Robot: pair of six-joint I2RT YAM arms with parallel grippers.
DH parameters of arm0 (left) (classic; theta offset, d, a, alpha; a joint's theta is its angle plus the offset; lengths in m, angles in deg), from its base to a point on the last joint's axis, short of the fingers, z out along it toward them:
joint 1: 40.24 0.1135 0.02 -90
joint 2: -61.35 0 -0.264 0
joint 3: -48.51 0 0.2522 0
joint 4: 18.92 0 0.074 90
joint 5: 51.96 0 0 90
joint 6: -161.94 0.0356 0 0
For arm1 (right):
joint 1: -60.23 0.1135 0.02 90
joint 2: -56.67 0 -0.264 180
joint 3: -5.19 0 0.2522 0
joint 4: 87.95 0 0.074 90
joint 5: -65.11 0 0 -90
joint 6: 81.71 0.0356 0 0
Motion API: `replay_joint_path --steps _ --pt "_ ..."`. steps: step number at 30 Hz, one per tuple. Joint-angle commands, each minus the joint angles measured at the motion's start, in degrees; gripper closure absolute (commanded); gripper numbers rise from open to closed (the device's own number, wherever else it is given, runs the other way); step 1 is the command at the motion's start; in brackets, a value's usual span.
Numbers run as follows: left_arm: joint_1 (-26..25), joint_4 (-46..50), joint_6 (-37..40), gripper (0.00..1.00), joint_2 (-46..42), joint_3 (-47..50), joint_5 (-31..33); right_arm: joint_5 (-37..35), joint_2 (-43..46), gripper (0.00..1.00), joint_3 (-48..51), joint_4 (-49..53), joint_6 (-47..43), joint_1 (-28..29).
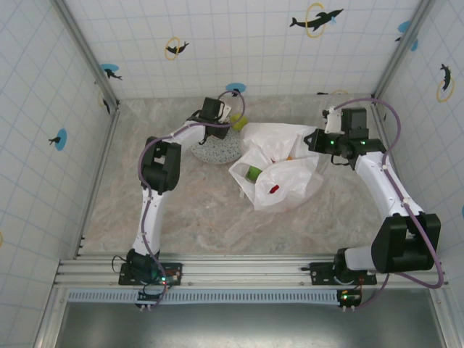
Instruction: Place the fruits into the plastic bag
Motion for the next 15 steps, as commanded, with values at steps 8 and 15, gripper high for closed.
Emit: replay_joint_path --steps 8,15 --pt "0.5 3.2 -6.8 0.56 -12.7 4.9 -2.1 0.4 0.9 1.0 -1.7 0.1 0.3 0.5" --pt "-1.2 -9.9 -18.4 0.61 -39.2 31.7 -9.6 0.4 2.2 1.0 -0.1 -0.8 1.0 1.5"
